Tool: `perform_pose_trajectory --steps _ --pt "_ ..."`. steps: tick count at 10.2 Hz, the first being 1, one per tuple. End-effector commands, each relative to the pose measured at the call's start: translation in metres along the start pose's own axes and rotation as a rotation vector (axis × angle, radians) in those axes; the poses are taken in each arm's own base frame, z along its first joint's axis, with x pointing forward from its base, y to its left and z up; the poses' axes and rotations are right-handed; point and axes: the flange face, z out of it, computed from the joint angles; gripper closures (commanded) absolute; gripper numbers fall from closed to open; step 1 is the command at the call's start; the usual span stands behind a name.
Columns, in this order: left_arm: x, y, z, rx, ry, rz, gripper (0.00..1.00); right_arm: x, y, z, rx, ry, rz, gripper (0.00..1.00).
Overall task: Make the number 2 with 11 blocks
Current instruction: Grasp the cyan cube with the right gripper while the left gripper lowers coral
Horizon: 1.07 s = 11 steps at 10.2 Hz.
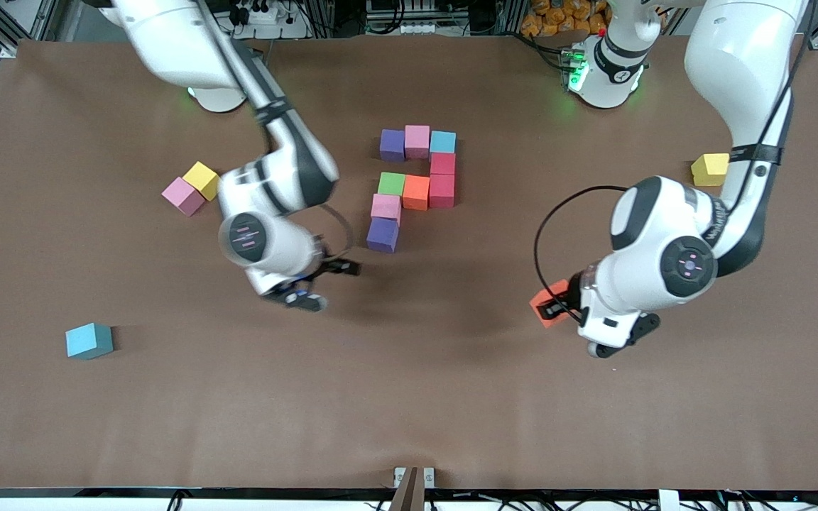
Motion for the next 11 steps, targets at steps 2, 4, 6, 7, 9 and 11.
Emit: perform_pose_trajectory --steps 2,4,6,7,9,11 --pt "-0.055 0.039 0.012 0.001 -0.017 -0.147 1.00 0.057 0.137 -0.041 -0.064 0.014 -0.287 0.00" --pt "-0.078 0.058 0.029 -0.010 -0.017 -0.246 1.00 0.072 0.193 -0.059 -0.141 0.027 -0.388 0.00" --pt "-0.113 0.080 0.045 -0.031 -0.016 -0.346 1.00 0.089 0.277 -0.074 -0.159 0.027 -0.515 0.00" --pt "-0.128 0.090 0.058 -0.037 -0.018 -0.404 1.00 0.094 0.314 -0.078 -0.159 0.029 -0.557 0.00" --pt "-0.158 0.104 0.088 -0.069 -0.019 -0.534 1.00 0.100 0.373 -0.090 -0.177 0.078 -0.578 0.00" --pt "-0.184 0.109 0.113 -0.112 -0.018 -0.632 1.00 0.112 0.409 -0.094 -0.225 0.169 -0.623 0.00"
